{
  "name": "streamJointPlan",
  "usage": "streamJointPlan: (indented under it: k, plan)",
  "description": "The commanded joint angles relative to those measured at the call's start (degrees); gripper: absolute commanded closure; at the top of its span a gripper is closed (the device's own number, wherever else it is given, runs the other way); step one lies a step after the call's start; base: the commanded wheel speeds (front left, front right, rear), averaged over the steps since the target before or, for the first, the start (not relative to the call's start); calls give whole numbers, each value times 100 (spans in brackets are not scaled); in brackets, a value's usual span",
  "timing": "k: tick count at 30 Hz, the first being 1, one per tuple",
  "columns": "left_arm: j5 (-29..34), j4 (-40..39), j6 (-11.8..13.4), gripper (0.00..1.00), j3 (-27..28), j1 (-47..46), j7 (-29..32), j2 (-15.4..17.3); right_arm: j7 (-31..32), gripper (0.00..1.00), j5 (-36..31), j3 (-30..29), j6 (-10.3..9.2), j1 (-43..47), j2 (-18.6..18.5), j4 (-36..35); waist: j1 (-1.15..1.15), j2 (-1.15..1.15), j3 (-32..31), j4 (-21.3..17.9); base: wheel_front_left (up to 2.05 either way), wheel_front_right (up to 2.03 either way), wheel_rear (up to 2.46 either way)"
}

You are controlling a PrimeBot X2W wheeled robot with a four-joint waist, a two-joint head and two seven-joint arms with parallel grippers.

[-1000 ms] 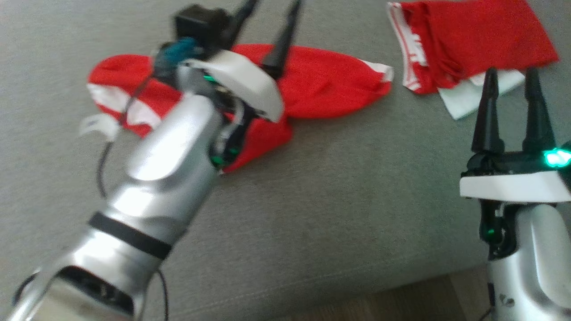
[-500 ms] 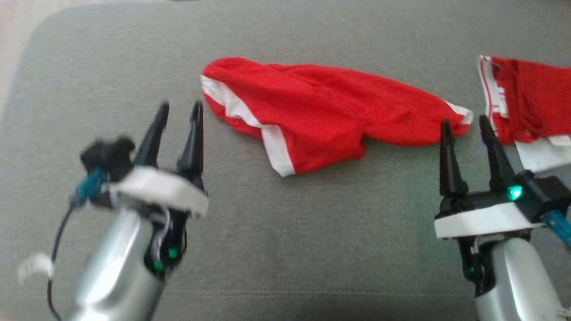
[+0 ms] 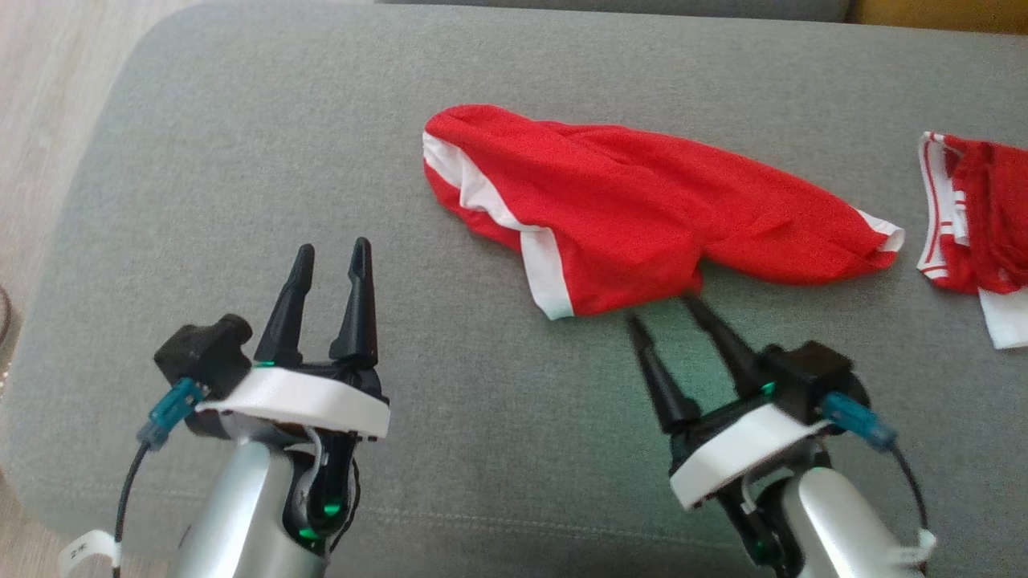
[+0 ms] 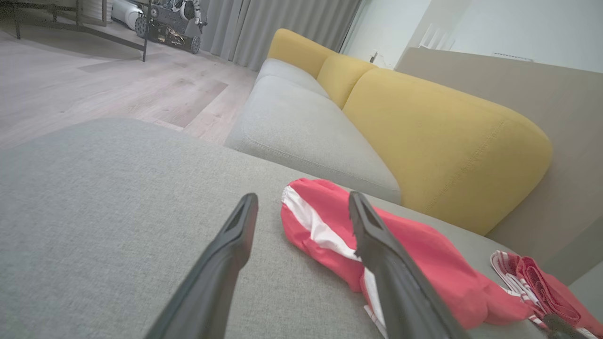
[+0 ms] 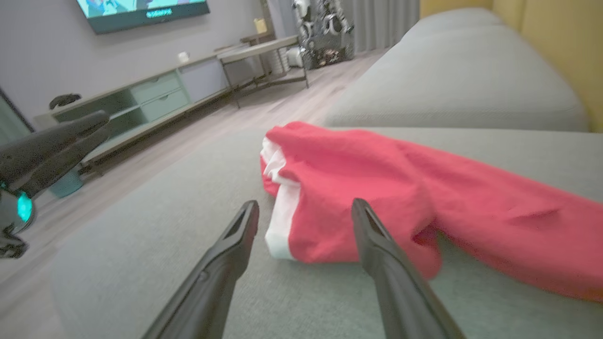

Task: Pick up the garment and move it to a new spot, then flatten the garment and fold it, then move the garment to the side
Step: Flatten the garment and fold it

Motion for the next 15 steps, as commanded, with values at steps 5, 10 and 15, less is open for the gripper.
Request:
streamJointPlan:
  k: [5,10,15]
  plan:
    - [117,-61,-123,0,312,-211,-33,-60,377,0,152,541,37,-557,-247,216,0,0,139,187,0,0,0]
    - [142,47,-213,0,317,-244,-33,-120,505,0,283,920,37,-1019,-318,789,0,0,279,416,0,0,0]
    - [74,83,-224,0,293,-282,-33,-135,516,0,255,1063,37,-1442,-409,1412,0,0,431,601,0,0,0]
